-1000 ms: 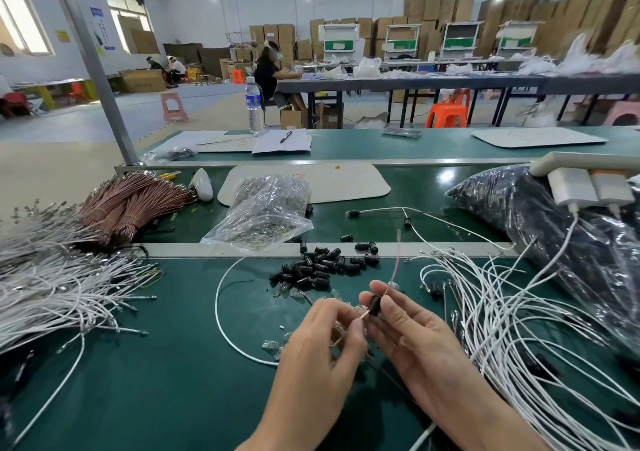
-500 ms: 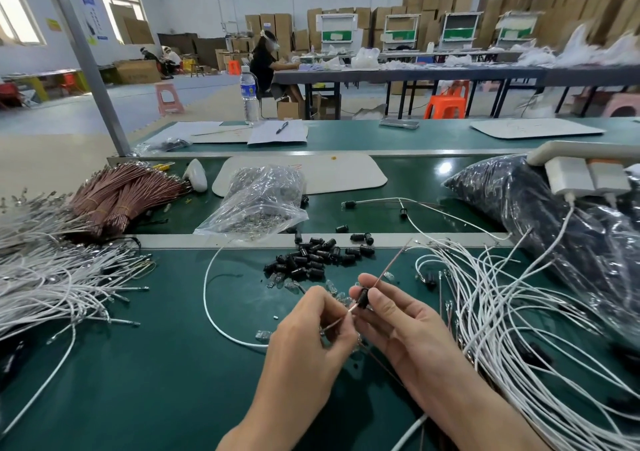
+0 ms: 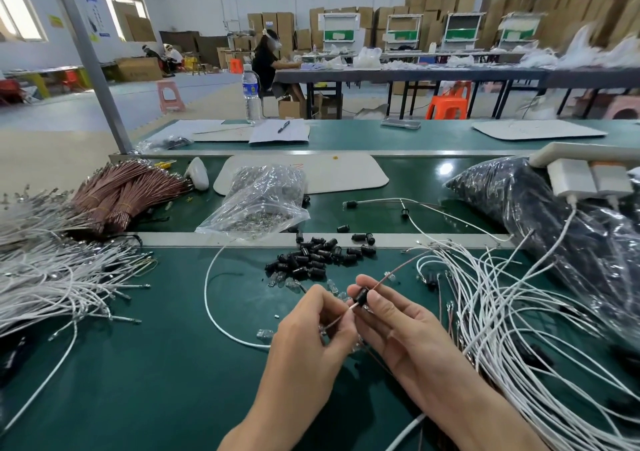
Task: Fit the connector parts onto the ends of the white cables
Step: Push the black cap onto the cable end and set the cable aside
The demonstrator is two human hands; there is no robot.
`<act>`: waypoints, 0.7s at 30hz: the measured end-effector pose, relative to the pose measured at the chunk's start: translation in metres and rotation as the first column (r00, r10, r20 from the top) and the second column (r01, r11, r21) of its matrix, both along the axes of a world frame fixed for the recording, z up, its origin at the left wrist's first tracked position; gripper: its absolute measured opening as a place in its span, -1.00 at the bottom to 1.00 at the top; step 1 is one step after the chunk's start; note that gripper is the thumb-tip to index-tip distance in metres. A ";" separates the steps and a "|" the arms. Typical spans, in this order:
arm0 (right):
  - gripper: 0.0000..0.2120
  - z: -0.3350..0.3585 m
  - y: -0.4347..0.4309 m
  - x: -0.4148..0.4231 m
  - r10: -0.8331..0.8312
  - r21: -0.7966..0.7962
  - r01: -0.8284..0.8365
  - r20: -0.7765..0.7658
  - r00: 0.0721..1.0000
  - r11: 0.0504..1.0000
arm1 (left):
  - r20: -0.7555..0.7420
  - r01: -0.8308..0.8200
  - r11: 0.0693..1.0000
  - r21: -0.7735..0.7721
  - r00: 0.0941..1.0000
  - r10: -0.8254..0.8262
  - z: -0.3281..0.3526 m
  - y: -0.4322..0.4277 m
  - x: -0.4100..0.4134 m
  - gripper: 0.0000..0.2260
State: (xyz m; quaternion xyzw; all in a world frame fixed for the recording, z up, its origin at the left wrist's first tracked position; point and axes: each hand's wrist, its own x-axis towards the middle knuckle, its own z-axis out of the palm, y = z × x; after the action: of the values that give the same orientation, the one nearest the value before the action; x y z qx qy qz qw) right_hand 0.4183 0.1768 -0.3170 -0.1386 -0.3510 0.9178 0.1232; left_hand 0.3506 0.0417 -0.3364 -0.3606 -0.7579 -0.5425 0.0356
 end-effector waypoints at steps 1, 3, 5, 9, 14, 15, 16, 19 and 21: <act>-0.76 0.001 0.000 0.000 0.007 -0.011 -0.007 -0.002 1.000 1.000 | 0.009 0.001 1.000 0.013 1.000 -0.001 0.001 0.000 0.000 -0.91; -0.77 0.000 -0.001 0.000 0.018 -0.031 -0.017 0.005 1.000 0.999 | 0.027 -0.001 0.999 0.037 1.000 0.000 -0.001 0.002 0.001 -0.90; -0.75 0.000 -0.001 0.000 0.038 -0.069 -0.038 0.007 0.999 0.997 | 0.035 0.000 0.999 0.047 0.999 -0.002 -0.001 0.001 0.000 -0.89; -0.72 0.000 0.001 0.001 0.066 -0.089 -0.066 -0.002 0.998 0.994 | 0.039 0.001 0.999 0.033 0.999 -0.003 -0.002 0.001 -0.001 -0.86; -0.72 -0.001 0.007 0.005 0.031 -0.092 -0.034 -0.044 0.999 0.995 | 0.050 0.015 0.999 0.036 0.999 -0.016 0.001 0.000 -0.002 -0.87; -0.73 -0.002 0.008 0.006 0.004 -0.093 -0.007 -0.036 0.999 0.996 | 0.040 0.017 0.999 0.029 0.999 -0.018 -0.001 0.000 -0.002 -0.87; -0.73 -0.002 0.010 0.006 -0.021 -0.105 0.018 -0.031 0.999 0.994 | 0.033 0.025 1.000 0.019 0.999 -0.025 -0.002 0.000 -0.002 -0.88; -0.72 -0.001 0.015 0.004 -0.079 -0.142 0.078 -0.002 0.997 0.987 | 0.020 0.053 0.998 0.019 0.998 -0.054 0.000 -0.003 -0.002 -0.88; -0.76 -0.003 0.013 0.002 -0.073 -0.102 0.079 0.058 0.996 0.992 | 0.008 0.038 0.998 0.044 0.999 -0.039 -0.001 -0.003 -0.004 -0.87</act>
State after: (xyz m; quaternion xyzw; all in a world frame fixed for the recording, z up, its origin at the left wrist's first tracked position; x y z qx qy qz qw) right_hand 0.4208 0.1902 -0.3203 -0.1829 -0.3005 0.9254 0.1411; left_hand 0.3466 0.0383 -0.3371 -0.3718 -0.7389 -0.5612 0.0296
